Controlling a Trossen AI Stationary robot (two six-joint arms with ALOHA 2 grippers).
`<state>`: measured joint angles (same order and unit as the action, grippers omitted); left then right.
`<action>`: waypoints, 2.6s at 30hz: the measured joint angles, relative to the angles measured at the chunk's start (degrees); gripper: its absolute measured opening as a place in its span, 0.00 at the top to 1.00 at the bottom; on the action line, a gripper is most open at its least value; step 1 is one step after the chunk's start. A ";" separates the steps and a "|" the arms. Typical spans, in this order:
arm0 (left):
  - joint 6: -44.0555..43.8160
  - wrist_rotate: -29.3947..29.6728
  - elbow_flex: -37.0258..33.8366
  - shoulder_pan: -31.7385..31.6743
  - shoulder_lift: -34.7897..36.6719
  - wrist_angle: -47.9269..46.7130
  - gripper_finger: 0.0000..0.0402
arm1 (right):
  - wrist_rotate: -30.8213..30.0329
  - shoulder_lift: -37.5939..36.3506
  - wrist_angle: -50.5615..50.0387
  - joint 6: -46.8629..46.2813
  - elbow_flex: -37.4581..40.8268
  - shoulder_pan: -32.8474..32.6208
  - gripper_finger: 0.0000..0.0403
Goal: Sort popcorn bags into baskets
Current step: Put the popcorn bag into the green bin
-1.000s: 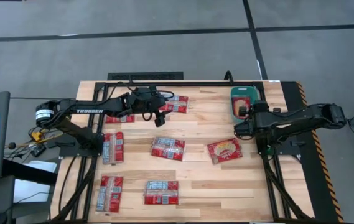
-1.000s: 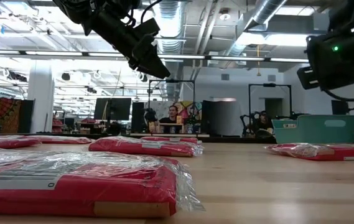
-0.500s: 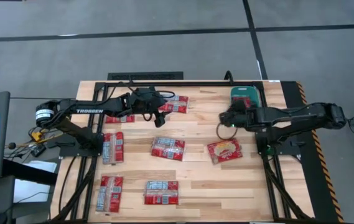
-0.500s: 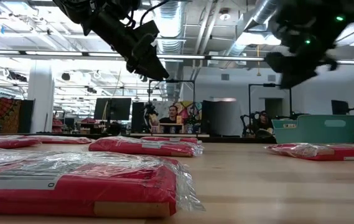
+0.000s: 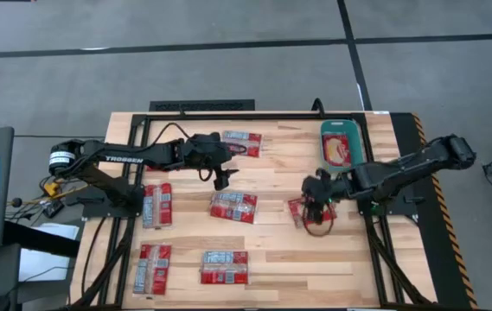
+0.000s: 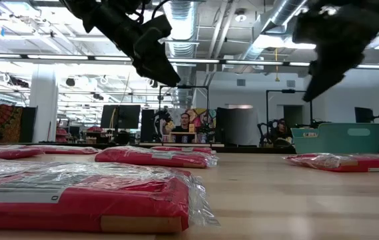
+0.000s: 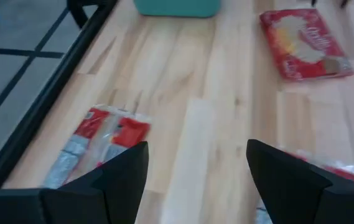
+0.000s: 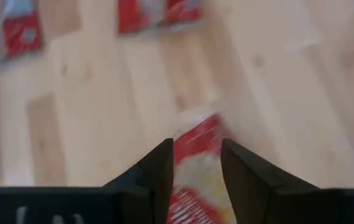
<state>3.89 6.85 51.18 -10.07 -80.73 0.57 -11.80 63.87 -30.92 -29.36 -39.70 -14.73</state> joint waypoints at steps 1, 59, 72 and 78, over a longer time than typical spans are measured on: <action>-0.36 0.02 0.00 0.71 0.00 -0.03 0.35 | -0.05 0.56 -0.13 -0.72 0.01 -2.15 0.60; -6.21 10.19 -4.55 12.47 0.00 7.01 0.35 | -7.67 7.27 7.52 -4.66 0.01 7.95 0.52; -7.06 12.15 -4.55 12.75 0.00 5.98 0.35 | -1.09 23.95 5.37 -9.88 -0.20 4.70 0.66; -7.20 12.17 -4.55 12.75 0.00 5.46 0.35 | 12.33 23.80 25.48 -15.73 -0.17 1.15 0.68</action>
<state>-3.31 19.02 46.63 2.68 -80.73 6.03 0.53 87.67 -5.44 -45.09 -39.86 -13.58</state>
